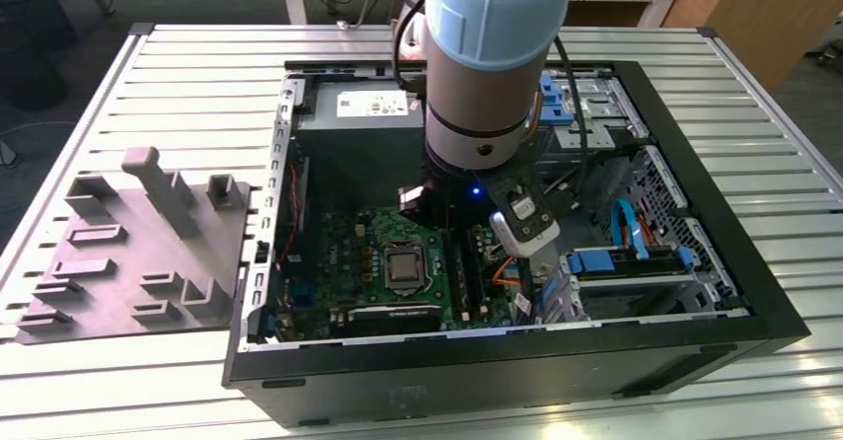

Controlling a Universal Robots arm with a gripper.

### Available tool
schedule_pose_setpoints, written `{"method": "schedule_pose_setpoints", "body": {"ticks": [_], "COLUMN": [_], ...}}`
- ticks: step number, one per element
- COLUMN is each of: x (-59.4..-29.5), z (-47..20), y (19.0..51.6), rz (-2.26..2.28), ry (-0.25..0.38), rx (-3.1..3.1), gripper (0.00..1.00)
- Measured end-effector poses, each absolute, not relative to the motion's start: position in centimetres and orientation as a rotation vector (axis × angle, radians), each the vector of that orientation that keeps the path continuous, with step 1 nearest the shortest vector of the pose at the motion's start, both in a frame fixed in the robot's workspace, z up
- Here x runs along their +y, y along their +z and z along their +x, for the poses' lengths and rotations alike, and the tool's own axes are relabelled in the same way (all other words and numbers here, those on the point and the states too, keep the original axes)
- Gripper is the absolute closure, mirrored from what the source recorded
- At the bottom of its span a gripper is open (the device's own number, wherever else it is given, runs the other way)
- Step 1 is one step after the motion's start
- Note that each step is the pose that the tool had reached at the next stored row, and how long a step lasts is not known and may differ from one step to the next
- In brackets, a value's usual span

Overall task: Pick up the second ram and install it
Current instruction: 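Insert the second ram into the second slot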

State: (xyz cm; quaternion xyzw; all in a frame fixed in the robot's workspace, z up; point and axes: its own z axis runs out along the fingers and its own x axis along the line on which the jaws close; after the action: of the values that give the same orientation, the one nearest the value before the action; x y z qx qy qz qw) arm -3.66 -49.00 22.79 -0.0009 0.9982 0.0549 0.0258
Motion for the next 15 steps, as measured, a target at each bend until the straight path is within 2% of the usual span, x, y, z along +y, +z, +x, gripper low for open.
{"method": "schedule_pose_setpoints", "body": {"ticks": [15], "x": [-49.27], "z": [-3.66], "y": [22.73], "rz": [-0.003], "ry": [0.170], "rx": [3.085], "gripper": [0.86]}}
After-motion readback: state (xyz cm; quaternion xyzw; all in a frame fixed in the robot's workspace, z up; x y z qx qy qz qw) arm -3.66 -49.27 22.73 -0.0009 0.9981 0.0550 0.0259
